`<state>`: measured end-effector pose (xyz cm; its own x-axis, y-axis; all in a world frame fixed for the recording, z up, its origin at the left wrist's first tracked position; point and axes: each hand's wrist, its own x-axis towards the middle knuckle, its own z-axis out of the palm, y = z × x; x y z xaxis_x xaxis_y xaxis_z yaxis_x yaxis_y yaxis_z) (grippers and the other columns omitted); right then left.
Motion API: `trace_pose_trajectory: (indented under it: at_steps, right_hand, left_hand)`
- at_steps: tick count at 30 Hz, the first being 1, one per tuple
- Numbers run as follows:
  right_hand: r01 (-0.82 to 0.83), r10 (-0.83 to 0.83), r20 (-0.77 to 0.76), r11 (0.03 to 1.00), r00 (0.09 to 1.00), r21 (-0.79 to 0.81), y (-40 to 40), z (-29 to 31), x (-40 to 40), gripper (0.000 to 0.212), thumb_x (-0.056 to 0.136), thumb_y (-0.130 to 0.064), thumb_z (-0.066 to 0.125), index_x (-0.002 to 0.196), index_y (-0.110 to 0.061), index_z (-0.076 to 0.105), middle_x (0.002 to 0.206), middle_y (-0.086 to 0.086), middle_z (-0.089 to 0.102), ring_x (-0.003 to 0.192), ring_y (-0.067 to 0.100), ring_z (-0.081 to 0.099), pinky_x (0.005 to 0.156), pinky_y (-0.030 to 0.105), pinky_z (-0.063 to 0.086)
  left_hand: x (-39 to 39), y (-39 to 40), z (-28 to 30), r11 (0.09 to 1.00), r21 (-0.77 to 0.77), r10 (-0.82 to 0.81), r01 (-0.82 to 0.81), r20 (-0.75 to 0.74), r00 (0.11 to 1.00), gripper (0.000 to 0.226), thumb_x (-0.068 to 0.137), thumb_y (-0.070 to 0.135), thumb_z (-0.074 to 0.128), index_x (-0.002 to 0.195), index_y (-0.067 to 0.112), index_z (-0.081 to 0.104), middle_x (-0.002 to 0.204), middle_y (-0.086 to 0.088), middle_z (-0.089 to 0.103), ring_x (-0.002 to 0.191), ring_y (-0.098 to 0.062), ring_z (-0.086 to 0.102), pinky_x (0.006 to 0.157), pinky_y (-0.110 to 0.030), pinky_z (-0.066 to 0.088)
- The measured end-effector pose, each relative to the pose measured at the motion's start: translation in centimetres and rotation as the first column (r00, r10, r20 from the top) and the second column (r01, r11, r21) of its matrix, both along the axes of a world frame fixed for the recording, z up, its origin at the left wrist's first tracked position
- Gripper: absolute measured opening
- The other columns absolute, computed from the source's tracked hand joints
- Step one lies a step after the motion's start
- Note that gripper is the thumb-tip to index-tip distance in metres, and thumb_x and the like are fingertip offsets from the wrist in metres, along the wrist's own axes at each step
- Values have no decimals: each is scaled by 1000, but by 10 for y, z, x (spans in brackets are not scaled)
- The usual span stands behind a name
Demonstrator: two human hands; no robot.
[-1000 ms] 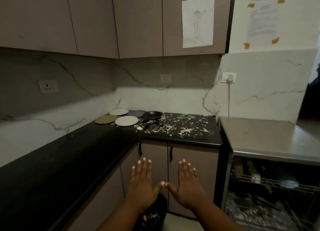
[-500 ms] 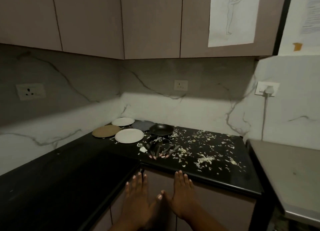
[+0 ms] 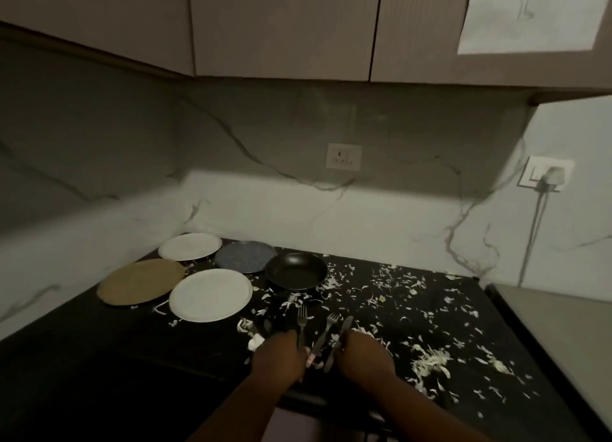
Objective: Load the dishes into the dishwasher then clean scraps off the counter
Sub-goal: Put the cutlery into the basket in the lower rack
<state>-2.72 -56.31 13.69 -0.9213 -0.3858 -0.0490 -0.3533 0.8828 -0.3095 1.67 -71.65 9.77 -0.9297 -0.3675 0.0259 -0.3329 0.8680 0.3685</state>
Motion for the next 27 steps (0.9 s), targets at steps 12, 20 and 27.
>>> trace_pose_trajectory:
  at_steps: [12, 20, 27]
  right_hand:
    - [320, -243, 382, 935, 891, -153, -66, -46, -124, 59, 89, -45, 57, 134, -12, 38, 132, 10, 53, 117, 23, 54, 90, 32, 44]
    - [244, -202, 399, 968, 895, -57, -86, -59, -148, 41, 95, -22, 49, 133, -8, 41, 136, 13, 47, 128, 25, 44, 115, 45, 24]
    - [364, -246, 411, 900, 878, -239, -72, -64, -158, 27, 96, -19, 49, 119, -5, 52, 113, 12, 62, 101, 23, 62, 79, 30, 48]
  left_hand:
    - [-99, -20, -33, 980, 90, 169, -180, 120, 978, 39, 93, 50, 44, 119, 22, 55, 121, 2, 59, 113, -16, 55, 92, -30, 41]
    - [-123, -16, -44, 962, 170, 179, -214, 197, 964, 51, 97, 40, 43, 143, 19, 37, 148, -3, 38, 139, -22, 33, 113, -32, 24]
    - [-125, -18, -30, 876, 387, 259, -288, 127, 958, 28, 97, 34, 45, 118, 16, 53, 116, -2, 62, 110, -18, 58, 92, -30, 44]
